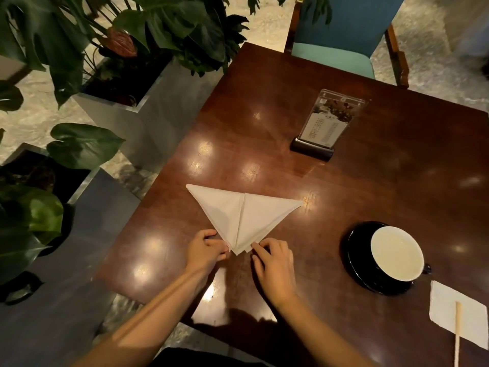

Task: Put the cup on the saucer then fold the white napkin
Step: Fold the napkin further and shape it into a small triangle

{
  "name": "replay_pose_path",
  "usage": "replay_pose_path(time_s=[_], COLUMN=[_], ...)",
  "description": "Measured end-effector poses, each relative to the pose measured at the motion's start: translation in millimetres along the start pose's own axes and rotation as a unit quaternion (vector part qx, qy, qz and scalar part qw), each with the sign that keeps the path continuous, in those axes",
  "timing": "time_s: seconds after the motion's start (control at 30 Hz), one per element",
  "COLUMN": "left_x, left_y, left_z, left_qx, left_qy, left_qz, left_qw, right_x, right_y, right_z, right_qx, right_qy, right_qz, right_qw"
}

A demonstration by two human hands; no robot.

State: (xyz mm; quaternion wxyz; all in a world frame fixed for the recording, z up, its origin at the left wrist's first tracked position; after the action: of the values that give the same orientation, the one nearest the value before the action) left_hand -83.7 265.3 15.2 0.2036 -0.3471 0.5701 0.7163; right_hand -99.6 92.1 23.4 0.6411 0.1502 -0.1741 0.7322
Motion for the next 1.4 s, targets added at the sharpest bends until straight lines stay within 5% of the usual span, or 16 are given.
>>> replay_pose_path(time_s=[0.5, 0.63, 0.7, 0.83, 0.97, 1.2, 1.4], left_x=[7.7, 0.0, -11.7, -7.0, 11.1, 11.8, 19.7], left_y=[6.5, 5.3, 10.3, 26.6, 24.4, 26.2, 16.5], left_z=[-7.8, -6.3, -6.2, -30.6, -41.7, -46.2, -50.1], left_qx=[-0.032, -0.057, -0.088, -0.051, -0.068, -0.088, -0.06], left_qy=[-0.028, -0.122, -0.209, -0.366, -0.386, -0.455, -0.482], left_qz=[-0.011, -0.071, -0.189, -0.405, -0.42, -0.47, -0.533], left_qw=[0.999, 0.988, 0.955, 0.836, 0.818, 0.752, 0.692], right_x=[2.9, 3.3, -2.7, -25.5, -34.4, 12.7, -2.4], right_y=[9.8, 8.3, 6.6, -17.5, -60.3, -76.3, -71.8], right_z=[-9.6, -7.7, 1.3, 31.9, 41.7, -16.2, -33.6], right_qx=[0.052, 0.049, 0.023, -0.055, -0.032, 0.178, 0.206], right_qy=[0.006, -0.01, -0.051, -0.119, -0.105, 0.052, 0.124], right_qz=[0.032, 0.036, 0.038, -0.039, -0.06, 0.127, 0.13], right_qw=[0.998, 0.998, 0.998, 0.991, 0.992, 0.974, 0.962])
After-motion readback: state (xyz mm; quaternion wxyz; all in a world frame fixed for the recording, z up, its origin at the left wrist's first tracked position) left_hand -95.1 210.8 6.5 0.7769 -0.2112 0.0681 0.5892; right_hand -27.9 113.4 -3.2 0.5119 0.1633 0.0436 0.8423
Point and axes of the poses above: each hand's wrist, its own y-axis away from the middle knuckle, its own z-axis out of the back of the hand, x = y × z, the point moved 6 cm from there along -y, towards the middle knuckle, and after that the axes turned 1 degree about z, right-handed, at the moved point
